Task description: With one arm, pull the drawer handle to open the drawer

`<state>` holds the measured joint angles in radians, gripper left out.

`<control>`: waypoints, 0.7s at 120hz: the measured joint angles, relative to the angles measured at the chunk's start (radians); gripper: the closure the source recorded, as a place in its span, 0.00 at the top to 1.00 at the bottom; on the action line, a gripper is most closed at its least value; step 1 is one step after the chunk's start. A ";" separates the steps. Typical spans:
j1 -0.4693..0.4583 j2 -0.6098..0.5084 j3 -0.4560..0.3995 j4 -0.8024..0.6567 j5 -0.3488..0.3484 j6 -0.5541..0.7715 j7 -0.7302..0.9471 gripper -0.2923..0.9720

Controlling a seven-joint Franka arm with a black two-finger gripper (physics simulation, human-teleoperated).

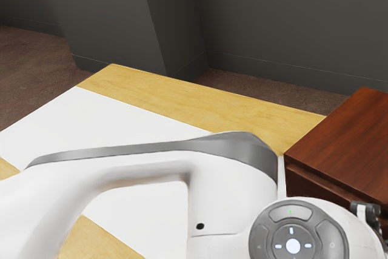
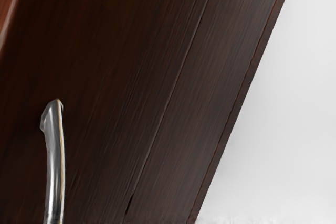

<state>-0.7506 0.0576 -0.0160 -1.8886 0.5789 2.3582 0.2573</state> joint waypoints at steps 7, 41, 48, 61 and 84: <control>-0.007 -0.015 -0.001 -0.019 0.000 -0.011 -0.008 0.76; -0.020 -0.130 -0.036 -0.144 -0.001 -0.050 -0.045 0.76; -0.019 -0.160 -0.043 -0.169 -0.002 -0.055 -0.052 0.75; -0.008 -0.194 -0.067 -0.197 -0.004 -0.063 -0.064 0.75; -0.007 -0.230 -0.112 -0.229 -0.005 -0.076 -0.087 0.75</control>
<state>-0.7578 -0.1727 -0.1277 -2.1177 0.5743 2.2818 0.1702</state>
